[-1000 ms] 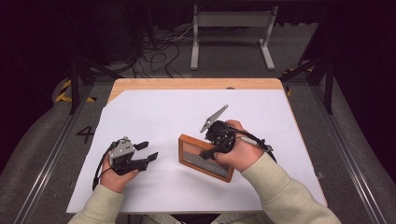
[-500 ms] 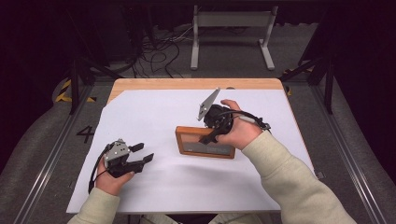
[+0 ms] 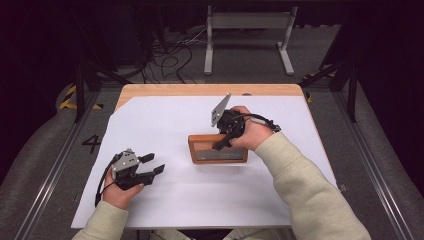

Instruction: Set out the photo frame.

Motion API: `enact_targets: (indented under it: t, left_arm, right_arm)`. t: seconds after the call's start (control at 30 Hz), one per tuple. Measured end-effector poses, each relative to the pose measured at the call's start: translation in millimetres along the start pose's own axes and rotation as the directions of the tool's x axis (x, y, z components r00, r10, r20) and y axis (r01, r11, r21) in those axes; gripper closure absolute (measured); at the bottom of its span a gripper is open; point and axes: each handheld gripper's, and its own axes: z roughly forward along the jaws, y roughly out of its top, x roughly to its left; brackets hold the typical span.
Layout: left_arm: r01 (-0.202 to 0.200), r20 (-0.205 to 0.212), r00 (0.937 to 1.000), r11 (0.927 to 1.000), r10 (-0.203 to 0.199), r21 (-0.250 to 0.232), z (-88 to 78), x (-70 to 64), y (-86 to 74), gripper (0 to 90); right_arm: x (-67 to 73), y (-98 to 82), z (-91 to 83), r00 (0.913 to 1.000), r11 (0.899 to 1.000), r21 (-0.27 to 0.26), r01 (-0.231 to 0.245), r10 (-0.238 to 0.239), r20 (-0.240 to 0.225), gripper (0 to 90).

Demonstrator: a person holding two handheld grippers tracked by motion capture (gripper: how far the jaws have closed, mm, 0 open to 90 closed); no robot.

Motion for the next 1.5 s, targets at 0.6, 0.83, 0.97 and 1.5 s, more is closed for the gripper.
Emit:
enact_targets:
  t: [0.6,0.83,0.97,1.5]
  left_arm:
    - [0.004,0.002,1.0000,1.0000,-0.004,-0.002,1.1,-0.6,0.1,41.2]
    - [0.008,0.006,1.0000,1.0000,-0.008,0.001,1.2,-1.0,0.0,41.2]
    - [0.000,0.003,1.0000,1.0000,0.000,0.001,1.5,-0.9,0.1,41.2]
    - [0.012,0.016,0.9998,0.9999,-0.013,0.007,3.0,-3.1,4.4,40.1]
  right_arm:
    - [-11.9,-19.1,16.0,0.9991,1.000,0.002,-0.017,0.017,-0.038,71.3]
    - [-16.3,-20.5,15.5,0.9996,1.000,-0.008,-0.023,0.022,-0.016,68.0]
    - [-20.3,-23.4,12.0,0.9958,0.998,-0.031,-0.051,0.053,0.074,52.9]
    - [-8.5,-52.6,-24.9,0.9338,0.938,-0.268,-0.220,0.282,0.220,23.0]
